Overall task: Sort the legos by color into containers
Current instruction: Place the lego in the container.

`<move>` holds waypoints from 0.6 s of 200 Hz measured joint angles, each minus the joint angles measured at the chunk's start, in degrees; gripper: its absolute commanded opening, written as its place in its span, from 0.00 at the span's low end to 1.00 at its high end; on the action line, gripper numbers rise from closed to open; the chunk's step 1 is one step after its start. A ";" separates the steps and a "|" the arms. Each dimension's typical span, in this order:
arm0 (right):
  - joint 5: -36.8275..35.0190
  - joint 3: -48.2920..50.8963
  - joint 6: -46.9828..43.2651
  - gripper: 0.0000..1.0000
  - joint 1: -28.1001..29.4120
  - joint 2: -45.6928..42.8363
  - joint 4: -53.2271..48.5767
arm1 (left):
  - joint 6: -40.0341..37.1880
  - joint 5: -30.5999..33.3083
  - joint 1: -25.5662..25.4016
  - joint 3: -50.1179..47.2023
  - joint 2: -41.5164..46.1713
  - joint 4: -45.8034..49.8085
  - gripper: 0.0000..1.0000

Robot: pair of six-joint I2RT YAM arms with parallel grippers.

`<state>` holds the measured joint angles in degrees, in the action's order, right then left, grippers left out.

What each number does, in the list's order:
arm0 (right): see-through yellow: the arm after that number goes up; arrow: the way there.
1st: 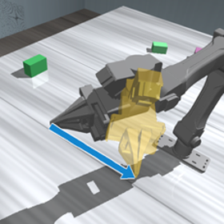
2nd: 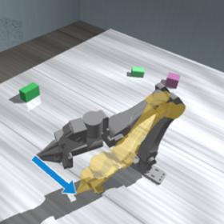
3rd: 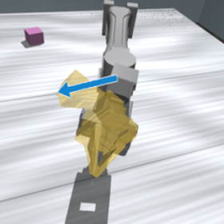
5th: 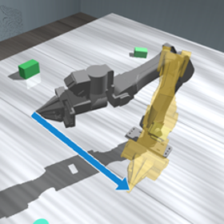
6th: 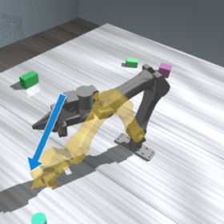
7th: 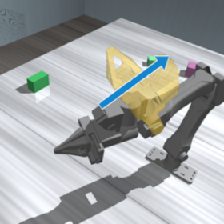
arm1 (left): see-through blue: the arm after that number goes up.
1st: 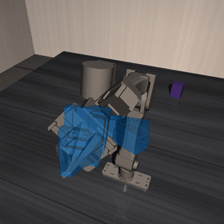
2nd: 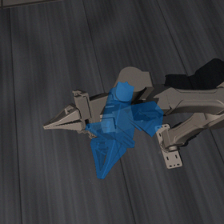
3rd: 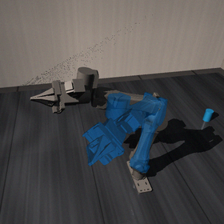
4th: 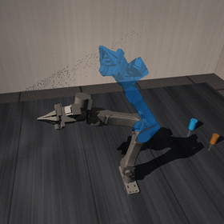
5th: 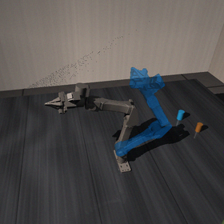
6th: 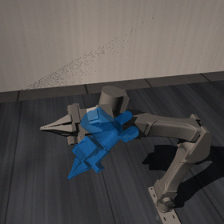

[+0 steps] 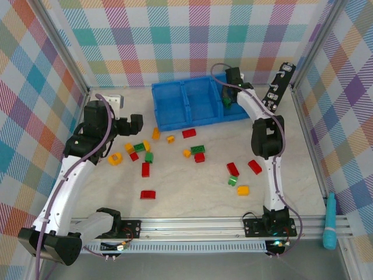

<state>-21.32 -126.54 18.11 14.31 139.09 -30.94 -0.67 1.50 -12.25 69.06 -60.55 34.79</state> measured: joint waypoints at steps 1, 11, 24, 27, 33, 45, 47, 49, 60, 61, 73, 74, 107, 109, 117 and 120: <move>0.09 -0.11 0.07 0.64 0.00 0.07 -0.07 | 0.00 0.00 0.00 0.00 0.00 0.00 1.00; 0.31 -0.50 0.31 0.65 -0.04 0.28 -0.39 | 0.00 0.04 0.00 0.00 -0.02 0.15 1.00; 0.37 -0.59 0.55 0.68 -0.11 0.28 -0.48 | 0.00 0.09 0.00 0.00 -0.02 0.24 1.00; 0.35 -0.59 0.63 0.69 -0.11 0.28 -0.48 | 0.00 0.09 0.00 0.00 -0.04 0.26 1.00; 0.37 -0.59 0.72 0.71 -0.13 0.28 -0.52 | 0.00 0.11 0.00 0.00 -0.09 0.26 1.00; 0.50 -0.59 0.70 0.77 -0.17 0.28 -0.85 | 0.00 0.11 0.00 0.09 -0.35 0.24 1.00; 0.50 -0.57 0.74 0.78 -0.17 0.28 -0.85 | 0.00 0.11 0.00 0.09 -0.37 0.24 1.00; 0.50 -0.55 0.63 0.78 -0.17 0.26 -0.85 | 0.00 0.11 0.00 0.11 -0.42 0.20 1.00; 0.79 -0.35 0.50 0.80 -0.17 0.09 -0.83 | 0.00 0.09 0.00 0.11 -0.63 0.02 1.00; 0.81 -0.26 0.46 0.80 -0.17 0.02 -0.81 | 0.00 0.09 0.00 0.11 -0.68 0.02 1.00; 1.27 0.55 0.48 0.82 -0.15 -0.66 -0.76 | 0.00 0.07 0.00 0.11 -0.90 -0.04 1.00; 1.44 0.68 0.48 0.82 -0.17 -0.76 -0.76 | 0.00 0.07 0.00 0.11 -0.94 -0.04 1.00; 4.26 3.54 0.98 0.77 -0.09 -4.28 -0.70 | 0.04 -0.39 0.00 0.11 -1.31 -0.33 1.00; 4.26 3.69 0.94 0.77 -0.09 -4.44 -0.66 | 0.07 -0.46 0.00 0.11 -1.31 -0.39 1.00; 4.42 4.48 0.90 0.73 -0.09 -5.33 -0.63 | 0.22 -0.57 0.00 0.11 -1.31 -0.44 1.00; 4.50 4.81 0.83 0.72 -0.09 -5.68 -0.61 | 0.22 -0.57 0.00 0.11 -1.29 -0.42 1.00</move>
<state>-16.82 -121.73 18.94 14.22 133.40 -31.55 -0.45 0.93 -12.25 69.17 -61.84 34.37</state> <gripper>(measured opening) 0.761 0.999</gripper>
